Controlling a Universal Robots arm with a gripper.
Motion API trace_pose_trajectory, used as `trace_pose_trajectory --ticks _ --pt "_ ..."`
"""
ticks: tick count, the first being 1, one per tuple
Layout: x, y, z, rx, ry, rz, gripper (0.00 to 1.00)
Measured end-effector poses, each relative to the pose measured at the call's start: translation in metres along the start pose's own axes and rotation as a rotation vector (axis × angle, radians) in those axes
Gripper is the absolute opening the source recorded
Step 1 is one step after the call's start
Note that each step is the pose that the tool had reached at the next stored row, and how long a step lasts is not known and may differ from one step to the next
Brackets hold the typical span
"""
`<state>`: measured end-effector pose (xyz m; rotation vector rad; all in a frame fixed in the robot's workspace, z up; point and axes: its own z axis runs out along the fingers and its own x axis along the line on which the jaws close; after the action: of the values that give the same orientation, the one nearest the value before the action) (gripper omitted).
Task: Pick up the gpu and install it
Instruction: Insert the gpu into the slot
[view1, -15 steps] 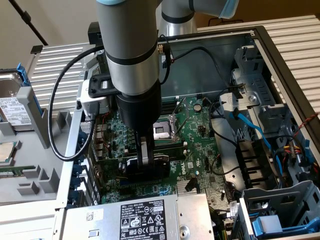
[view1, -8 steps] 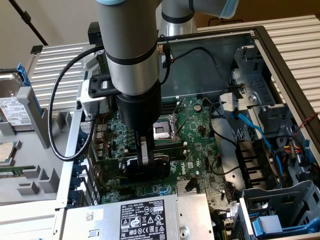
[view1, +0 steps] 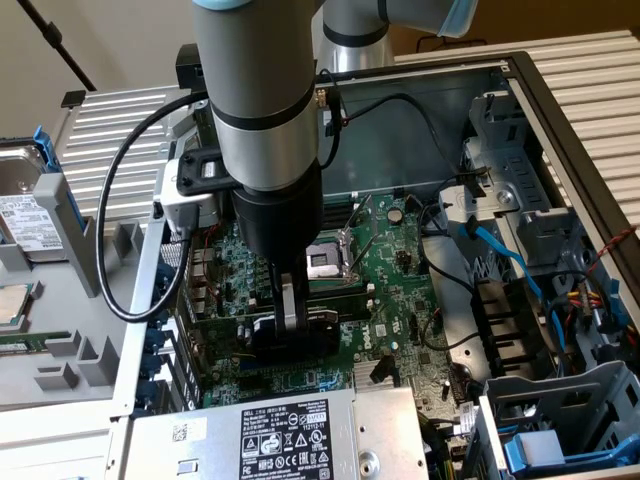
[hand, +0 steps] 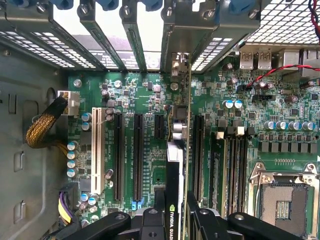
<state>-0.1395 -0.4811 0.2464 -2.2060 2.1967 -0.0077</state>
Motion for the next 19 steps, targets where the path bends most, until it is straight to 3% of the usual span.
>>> trace_pose_trajectory --ticks 7,8,10,11,19 --pt "0.0000 0.0003 0.0000 -0.0007 0.0000 0.000 0.28" --pt "-0.0001 0.0003 0.0001 -0.0001 -0.0003 0.000 0.33" --pt "0.0000 0.0001 0.0001 0.0001 -0.0002 0.000 0.33" --pt "0.0000 0.0000 0.0001 0.0001 -0.0002 0.000 0.41" --pt "0.0000 -0.0001 -0.0015 0.0000 0.0006 0.000 0.41"
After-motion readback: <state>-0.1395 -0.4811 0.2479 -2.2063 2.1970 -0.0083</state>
